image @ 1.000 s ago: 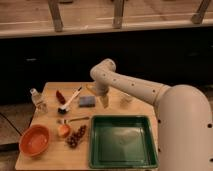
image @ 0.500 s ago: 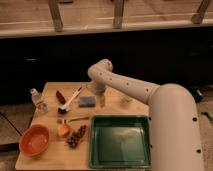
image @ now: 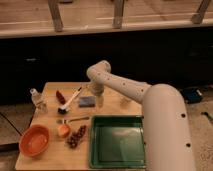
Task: Place sponge in tray
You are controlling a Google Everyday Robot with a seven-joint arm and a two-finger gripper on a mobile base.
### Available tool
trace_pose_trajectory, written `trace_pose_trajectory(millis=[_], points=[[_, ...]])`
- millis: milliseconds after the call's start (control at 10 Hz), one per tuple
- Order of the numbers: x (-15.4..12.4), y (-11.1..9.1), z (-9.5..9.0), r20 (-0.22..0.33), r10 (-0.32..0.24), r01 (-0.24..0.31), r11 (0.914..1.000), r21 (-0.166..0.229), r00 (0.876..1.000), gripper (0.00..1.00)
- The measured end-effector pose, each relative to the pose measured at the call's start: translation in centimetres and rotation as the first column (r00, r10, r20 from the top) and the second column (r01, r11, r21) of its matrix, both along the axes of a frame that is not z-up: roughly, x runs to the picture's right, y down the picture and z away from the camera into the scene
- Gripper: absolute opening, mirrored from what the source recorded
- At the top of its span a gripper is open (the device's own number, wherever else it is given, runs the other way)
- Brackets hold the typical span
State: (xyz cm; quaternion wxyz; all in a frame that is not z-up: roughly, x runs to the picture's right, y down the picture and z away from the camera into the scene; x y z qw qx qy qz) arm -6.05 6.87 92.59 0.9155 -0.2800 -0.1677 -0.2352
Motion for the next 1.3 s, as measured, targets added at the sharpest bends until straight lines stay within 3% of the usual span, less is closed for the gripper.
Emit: trace_pose_trajectory(millis=[700,1300], points=[[-1.1,0.5,1.8,0.008,0.012,-0.011,0.9993,-0.035,1.0,0.8],[-1.6,0.8,3.0,0.006,0.023,-0.023,0.9978,-0.062,1.0,0.69]])
